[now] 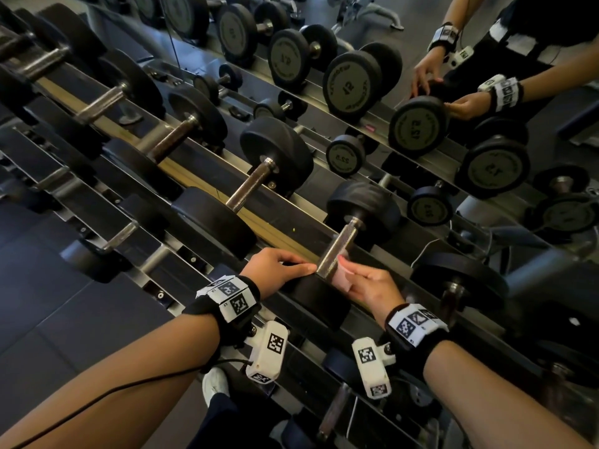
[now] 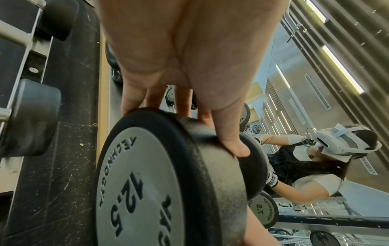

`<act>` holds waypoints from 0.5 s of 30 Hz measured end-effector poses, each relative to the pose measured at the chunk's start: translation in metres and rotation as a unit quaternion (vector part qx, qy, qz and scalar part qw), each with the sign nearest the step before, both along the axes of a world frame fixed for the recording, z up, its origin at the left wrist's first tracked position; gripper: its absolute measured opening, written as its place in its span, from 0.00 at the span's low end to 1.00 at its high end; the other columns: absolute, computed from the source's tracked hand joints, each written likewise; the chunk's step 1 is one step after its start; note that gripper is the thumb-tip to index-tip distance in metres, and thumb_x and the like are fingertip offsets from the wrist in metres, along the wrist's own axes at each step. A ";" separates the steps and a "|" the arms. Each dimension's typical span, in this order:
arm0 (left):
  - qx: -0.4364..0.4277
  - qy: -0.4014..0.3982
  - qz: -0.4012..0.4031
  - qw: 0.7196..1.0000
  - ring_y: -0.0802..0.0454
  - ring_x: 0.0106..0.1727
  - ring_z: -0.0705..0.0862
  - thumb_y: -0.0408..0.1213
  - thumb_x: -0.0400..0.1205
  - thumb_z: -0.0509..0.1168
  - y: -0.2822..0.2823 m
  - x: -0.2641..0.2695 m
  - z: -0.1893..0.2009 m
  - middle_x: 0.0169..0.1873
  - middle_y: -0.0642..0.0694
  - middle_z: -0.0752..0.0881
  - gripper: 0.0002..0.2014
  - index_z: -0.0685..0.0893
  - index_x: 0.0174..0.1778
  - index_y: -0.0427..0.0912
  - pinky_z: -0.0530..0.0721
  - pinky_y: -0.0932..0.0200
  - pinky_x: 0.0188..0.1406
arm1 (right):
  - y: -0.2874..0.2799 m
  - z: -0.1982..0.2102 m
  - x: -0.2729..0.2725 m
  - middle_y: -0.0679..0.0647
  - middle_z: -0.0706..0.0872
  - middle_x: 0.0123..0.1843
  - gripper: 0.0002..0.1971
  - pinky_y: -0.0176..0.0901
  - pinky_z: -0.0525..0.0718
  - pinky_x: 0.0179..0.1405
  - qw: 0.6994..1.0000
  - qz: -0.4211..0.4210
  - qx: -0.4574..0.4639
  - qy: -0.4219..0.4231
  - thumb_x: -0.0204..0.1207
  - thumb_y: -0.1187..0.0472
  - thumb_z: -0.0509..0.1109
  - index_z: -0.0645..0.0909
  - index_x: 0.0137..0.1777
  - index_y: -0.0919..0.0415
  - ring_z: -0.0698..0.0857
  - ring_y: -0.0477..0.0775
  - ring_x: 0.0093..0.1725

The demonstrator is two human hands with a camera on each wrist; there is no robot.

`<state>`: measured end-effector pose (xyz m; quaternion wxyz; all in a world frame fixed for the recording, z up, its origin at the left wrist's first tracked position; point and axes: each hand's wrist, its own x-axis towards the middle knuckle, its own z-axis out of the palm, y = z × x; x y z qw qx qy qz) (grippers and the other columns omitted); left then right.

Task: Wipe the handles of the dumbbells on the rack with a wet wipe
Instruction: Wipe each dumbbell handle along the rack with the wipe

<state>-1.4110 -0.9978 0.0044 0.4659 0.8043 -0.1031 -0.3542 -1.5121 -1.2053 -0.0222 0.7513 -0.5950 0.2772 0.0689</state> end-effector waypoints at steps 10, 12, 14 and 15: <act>0.003 -0.007 -0.007 1.000 0.61 0.52 0.86 0.59 0.74 0.73 -0.001 0.001 -0.002 0.48 0.60 0.89 0.12 0.90 0.49 0.60 0.84 0.61 0.54 | -0.007 -0.004 0.038 0.60 0.87 0.63 0.14 0.46 0.90 0.52 0.981 -0.183 0.054 -0.041 0.82 0.68 0.67 0.88 0.59 0.50 0.88 0.59 0.61; 0.003 -0.006 -0.008 1.000 0.60 0.53 0.86 0.59 0.74 0.73 0.000 0.001 -0.003 0.49 0.58 0.89 0.13 0.90 0.51 0.59 0.84 0.58 0.57 | 0.000 -0.008 0.041 0.62 0.87 0.64 0.13 0.45 0.90 0.51 0.978 -0.190 0.062 -0.050 0.81 0.67 0.69 0.88 0.61 0.54 0.88 0.60 0.62; 0.001 -0.004 -0.008 1.000 0.60 0.53 0.86 0.59 0.74 0.73 0.000 0.001 -0.002 0.49 0.58 0.90 0.14 0.90 0.51 0.58 0.84 0.60 0.55 | 0.003 -0.010 0.038 0.61 0.87 0.64 0.12 0.43 0.89 0.51 0.979 -0.196 0.046 -0.044 0.81 0.66 0.69 0.90 0.57 0.52 0.87 0.60 0.63; -0.001 -0.004 -0.009 1.000 0.61 0.52 0.86 0.59 0.74 0.74 0.000 0.001 -0.001 0.49 0.58 0.90 0.14 0.90 0.51 0.58 0.83 0.63 0.52 | 0.003 -0.010 0.035 0.59 0.87 0.64 0.11 0.42 0.89 0.51 0.982 -0.184 0.029 -0.042 0.81 0.65 0.69 0.91 0.54 0.50 0.87 0.59 0.62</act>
